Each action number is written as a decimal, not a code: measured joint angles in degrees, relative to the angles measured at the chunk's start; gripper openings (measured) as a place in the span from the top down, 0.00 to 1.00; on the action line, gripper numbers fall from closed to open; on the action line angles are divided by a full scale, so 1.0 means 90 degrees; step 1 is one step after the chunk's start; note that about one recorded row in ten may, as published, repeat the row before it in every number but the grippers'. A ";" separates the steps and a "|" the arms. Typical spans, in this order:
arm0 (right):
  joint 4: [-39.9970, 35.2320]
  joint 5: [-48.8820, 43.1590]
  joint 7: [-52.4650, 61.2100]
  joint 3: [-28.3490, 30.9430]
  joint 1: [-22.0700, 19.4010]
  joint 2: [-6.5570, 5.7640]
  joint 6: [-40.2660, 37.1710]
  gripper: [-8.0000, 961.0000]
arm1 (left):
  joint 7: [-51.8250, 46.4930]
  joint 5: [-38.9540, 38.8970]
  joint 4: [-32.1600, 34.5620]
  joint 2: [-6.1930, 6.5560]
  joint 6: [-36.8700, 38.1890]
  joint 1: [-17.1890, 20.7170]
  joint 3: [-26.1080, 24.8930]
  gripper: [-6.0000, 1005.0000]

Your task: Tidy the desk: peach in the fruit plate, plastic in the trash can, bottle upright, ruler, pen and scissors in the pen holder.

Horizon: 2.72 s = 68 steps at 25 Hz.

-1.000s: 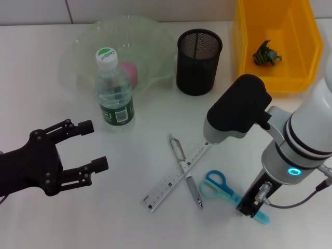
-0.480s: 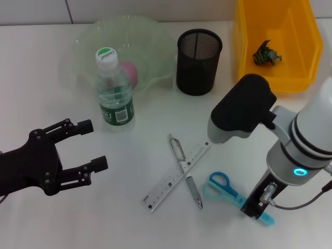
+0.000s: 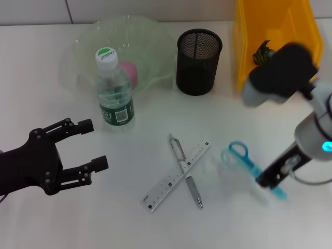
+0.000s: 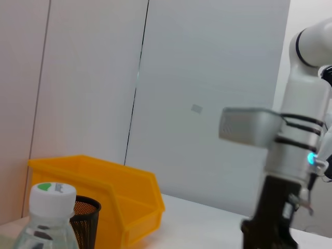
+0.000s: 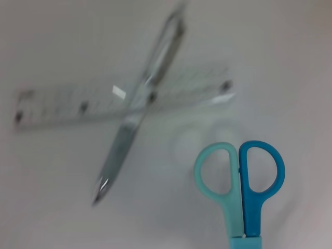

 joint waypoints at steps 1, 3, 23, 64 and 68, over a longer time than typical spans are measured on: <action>-0.0286 -0.0027 -0.0044 0.0355 -0.0105 -0.0005 0.0209 0.79 | 0.0003 0.0000 -0.0002 0.0000 0.0000 -0.0006 0.0000 0.16; -0.0468 -0.0020 -0.0096 0.0580 -0.0180 -0.0007 0.0433 0.79 | 0.0007 0.0000 -0.0009 -0.0001 0.0000 -0.0009 0.0000 0.16; 0.2705 0.4130 -0.4946 -0.0493 -0.0118 -0.0007 0.9499 0.79 | 0.0009 0.0000 -0.0010 -0.0057 0.0009 -0.0033 0.0000 0.16; 0.1825 1.0012 -0.7773 0.2833 -0.2031 -0.0036 0.2633 0.36 | 0.0018 -0.0060 0.0049 -0.0018 0.0309 0.0060 -0.0174 0.16; 0.3424 0.9732 -0.8001 0.4762 -0.1269 -0.0217 0.0438 0.36 | -0.0032 -0.0039 0.0049 -0.0011 0.0332 0.0048 -0.0175 0.16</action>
